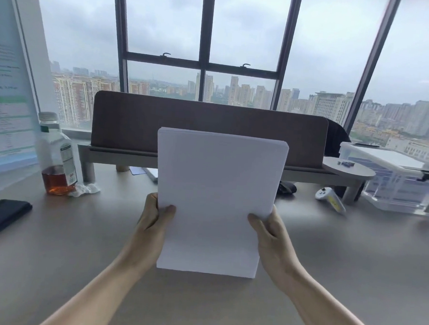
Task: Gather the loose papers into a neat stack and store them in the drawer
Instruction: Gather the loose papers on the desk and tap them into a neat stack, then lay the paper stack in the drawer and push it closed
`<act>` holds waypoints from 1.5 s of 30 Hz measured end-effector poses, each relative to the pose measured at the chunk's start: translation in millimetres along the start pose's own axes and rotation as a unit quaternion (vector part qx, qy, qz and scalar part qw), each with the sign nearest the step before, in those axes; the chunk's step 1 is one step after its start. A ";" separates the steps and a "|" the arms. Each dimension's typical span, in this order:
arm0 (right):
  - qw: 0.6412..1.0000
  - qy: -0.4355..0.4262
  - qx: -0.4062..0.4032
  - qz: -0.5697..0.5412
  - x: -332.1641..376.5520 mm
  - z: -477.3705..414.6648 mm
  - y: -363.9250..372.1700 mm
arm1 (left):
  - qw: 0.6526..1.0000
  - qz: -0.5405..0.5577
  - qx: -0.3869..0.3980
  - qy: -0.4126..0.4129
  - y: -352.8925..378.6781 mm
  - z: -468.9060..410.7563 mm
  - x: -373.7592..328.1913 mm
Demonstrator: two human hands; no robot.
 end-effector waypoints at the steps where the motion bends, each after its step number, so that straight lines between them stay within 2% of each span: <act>1: 1.000 0.002 0.005 -0.001 -1.4 1.3 -0.3 | 1.000 0.003 0.008 -0.004 0.6 0.8 0.5; 7: 1.000 -0.006 0.001 0.027 -5.6 8.8 2.5 | 0.999 -0.015 0.041 -0.015 2.3 6.0 5.6; 11: 0.998 -0.023 -0.023 0.052 0.2 9.8 -1.5 | 0.999 -0.049 0.018 0.014 5.3 9.0 -2.9; 15: 0.998 -0.043 -0.039 0.040 37.1 13.0 -21.7 | 0.998 -0.044 0.013 0.036 19.3 6.6 -36.9; 21: 0.988 -0.083 -0.131 0.004 108.5 43.3 -108.0 | 0.989 0.013 0.105 0.101 90.8 25.1 -108.8; 26: 0.978 -0.078 -0.189 0.046 142.8 108.2 -208.5 | 0.975 0.071 0.197 0.074 180.7 72.6 -135.5; 32: 0.950 0.050 -0.279 0.135 148.8 241.0 -340.9 | 0.939 0.090 0.317 -0.096 309.5 193.1 -115.0; 38: 0.881 0.249 -0.351 0.196 111.8 359.1 -446.8 | 0.883 0.024 0.409 -0.231 402.9 324.8 -63.6; 41: 0.838 0.354 -0.342 0.234 84.8 398.6 -482.6 | 0.849 -0.005 0.450 -0.277 435.5 379.7 -20.8; 45: 0.795 0.463 -0.286 0.267 45.0 427.3 -512.6 | 0.800 -0.050 0.515 -0.303 455.1 430.9 15.3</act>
Point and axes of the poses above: each hand's wrist, its own z-axis away from the middle knuckle, its own y-axis out of the palm, x = y × z, the point moved 4 cm from there along -z, towards the middle knuckle, and after that the axes turned 2 degrees about -x, right-handed, at the moved point
